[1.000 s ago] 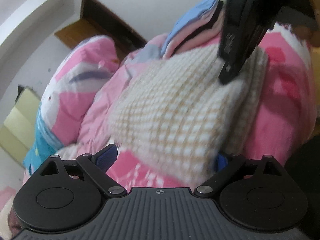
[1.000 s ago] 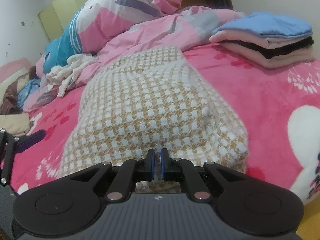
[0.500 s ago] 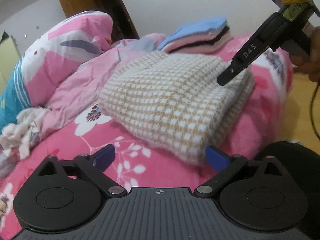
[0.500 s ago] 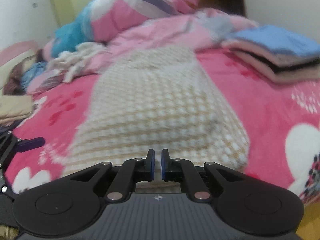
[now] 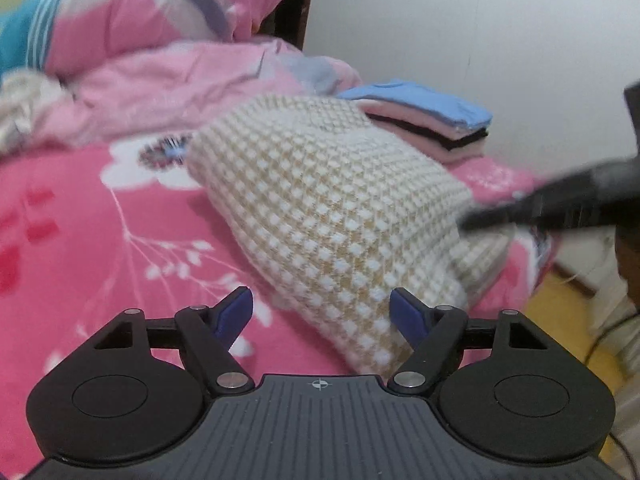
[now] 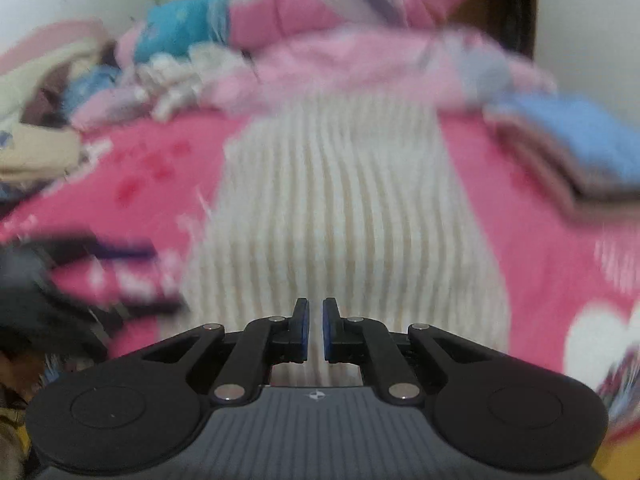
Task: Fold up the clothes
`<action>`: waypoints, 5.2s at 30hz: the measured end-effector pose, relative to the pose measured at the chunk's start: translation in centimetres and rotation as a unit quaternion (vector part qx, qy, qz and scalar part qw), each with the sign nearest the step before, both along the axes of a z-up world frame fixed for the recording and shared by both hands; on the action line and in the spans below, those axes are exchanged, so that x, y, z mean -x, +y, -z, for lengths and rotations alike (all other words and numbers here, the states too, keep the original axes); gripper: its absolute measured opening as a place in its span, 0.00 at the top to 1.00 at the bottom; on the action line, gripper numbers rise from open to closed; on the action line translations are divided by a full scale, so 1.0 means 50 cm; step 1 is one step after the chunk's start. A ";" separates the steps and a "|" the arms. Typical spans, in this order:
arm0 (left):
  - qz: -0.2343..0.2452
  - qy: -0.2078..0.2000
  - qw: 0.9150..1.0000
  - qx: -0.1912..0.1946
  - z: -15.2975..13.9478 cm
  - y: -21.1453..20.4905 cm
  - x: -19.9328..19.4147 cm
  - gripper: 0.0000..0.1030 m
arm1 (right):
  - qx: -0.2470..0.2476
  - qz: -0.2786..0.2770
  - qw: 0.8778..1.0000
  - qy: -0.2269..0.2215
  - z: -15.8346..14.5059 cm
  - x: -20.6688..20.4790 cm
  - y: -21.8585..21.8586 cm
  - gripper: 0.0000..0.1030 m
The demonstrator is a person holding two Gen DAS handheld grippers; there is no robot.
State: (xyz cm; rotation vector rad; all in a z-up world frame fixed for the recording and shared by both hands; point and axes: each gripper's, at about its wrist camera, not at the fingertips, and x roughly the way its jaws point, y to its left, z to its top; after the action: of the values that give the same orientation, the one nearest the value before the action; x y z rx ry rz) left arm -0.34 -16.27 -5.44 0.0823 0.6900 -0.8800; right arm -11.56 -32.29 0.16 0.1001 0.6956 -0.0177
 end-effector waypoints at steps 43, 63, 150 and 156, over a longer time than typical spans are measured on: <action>0.009 0.056 0.995 0.077 0.040 0.013 -0.069 0.23 | 0.007 -0.059 0.998 -0.006 -0.032 -0.205 0.003 0.96; 0.025 0.059 0.996 0.069 0.070 0.017 -0.070 0.22 | 0.003 0.009 0.999 0.045 0.091 -0.514 -0.091 1.00; -0.028 -0.112 0.993 0.004 -0.024 -0.131 -0.157 0.45 | 0.014 0.041 0.995 -0.090 0.110 -0.144 -0.160 0.81; -0.004 -0.149 0.989 -0.005 -0.059 -0.185 -0.212 0.42 | 0.054 0.105 0.981 -0.156 0.101 -0.037 -0.137 0.81</action>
State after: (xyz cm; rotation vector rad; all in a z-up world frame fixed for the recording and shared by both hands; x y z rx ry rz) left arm 10.29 -25.54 -2.49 0.2153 0.4147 -0.8357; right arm -9.72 -39.12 -4.89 0.0691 0.3673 -0.2388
